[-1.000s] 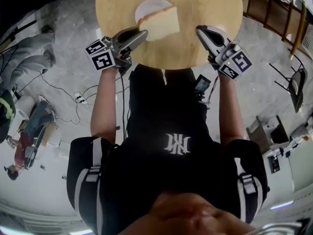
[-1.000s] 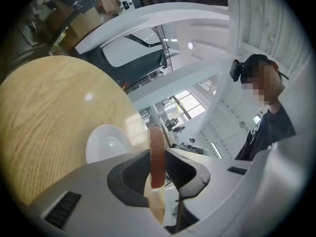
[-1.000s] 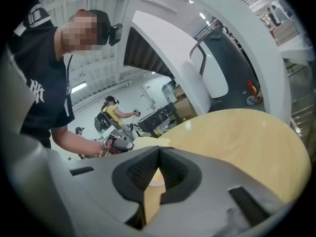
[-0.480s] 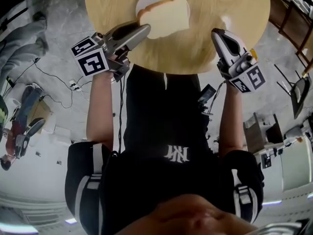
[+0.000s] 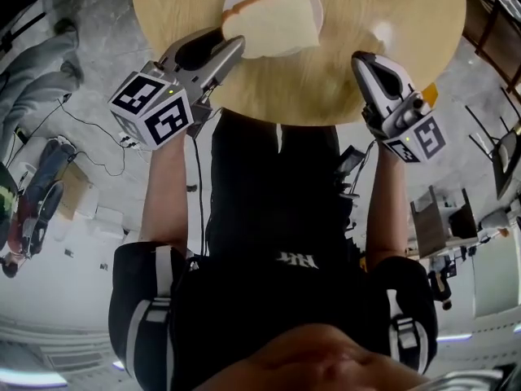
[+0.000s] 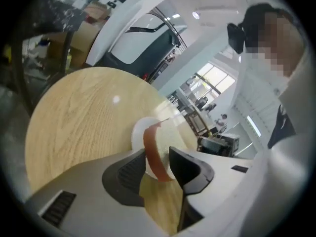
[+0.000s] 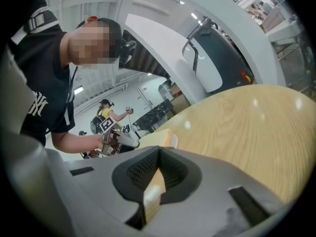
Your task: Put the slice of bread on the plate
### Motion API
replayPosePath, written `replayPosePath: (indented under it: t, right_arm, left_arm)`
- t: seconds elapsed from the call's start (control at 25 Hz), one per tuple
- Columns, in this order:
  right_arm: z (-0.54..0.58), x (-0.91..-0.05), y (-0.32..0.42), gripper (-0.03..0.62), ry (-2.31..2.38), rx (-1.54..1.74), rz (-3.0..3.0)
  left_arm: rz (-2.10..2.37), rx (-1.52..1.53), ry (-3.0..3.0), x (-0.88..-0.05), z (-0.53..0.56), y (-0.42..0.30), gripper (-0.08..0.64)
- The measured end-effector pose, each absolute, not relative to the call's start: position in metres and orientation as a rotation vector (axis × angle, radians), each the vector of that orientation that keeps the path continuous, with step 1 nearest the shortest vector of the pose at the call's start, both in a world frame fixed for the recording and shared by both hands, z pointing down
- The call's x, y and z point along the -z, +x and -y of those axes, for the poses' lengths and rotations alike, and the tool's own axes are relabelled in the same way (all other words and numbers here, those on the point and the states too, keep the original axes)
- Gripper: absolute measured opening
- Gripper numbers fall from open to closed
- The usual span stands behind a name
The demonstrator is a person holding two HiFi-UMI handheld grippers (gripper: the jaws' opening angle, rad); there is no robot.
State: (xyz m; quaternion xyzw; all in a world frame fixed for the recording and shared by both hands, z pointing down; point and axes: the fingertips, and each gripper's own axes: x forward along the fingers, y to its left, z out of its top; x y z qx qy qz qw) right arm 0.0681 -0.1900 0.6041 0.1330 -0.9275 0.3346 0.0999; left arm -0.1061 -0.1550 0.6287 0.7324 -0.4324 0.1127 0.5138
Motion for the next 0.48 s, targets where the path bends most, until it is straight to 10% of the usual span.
replayPosePath:
  t: [0.48]
  right_arm:
    - [0.156, -0.606, 0.040, -0.003, 0.391, -0.951, 2.757]
  left_arm:
    - [1.347, -0.678, 2.043, -0.626, 0.147, -0.139, 0.206]
